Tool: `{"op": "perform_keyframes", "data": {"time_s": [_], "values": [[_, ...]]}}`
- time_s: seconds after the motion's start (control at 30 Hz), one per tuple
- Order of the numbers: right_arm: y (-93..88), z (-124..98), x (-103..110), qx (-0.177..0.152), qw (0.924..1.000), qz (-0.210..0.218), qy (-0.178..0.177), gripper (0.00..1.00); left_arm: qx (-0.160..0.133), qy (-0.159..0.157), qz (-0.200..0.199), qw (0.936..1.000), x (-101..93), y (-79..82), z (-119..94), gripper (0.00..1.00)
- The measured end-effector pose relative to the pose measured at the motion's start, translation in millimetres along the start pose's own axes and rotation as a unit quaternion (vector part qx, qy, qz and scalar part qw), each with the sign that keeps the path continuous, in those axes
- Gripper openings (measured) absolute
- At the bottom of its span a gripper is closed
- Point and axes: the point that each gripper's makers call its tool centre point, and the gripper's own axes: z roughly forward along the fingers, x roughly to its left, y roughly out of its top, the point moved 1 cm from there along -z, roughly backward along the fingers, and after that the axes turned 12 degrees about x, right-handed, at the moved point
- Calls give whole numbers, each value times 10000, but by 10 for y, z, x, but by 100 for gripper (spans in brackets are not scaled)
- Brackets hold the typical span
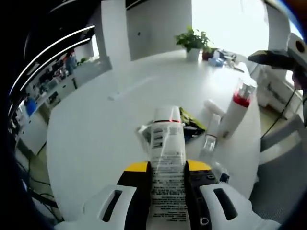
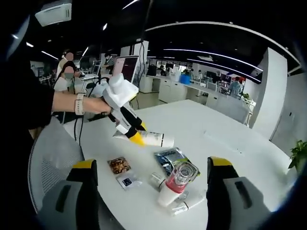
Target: Arrange the skincare products in the storage area until every visible bottle or jar stands upright without overlapping.
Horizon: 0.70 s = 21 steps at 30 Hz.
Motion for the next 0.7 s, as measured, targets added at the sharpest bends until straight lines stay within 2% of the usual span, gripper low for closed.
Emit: {"op": "perform_keyframes", "data": {"time_s": [0.17,0.4,0.6,0.7], "values": [[96,57,116,48,9996,-237,139,93,1,-65,29,10000,-63,-61,-67,22],[162,235,298,336,9960,-793,220,91,-95,-144,19,9998,-113,-139,-157,23],[129,432,351,560,9903,-1268,118,88,-25,-292,180,9994,-172,-208,-153,23],[97,569,416,612,9899,-1268,192,87,2,-341,213,9992,-189,-235,-154,23]]}}
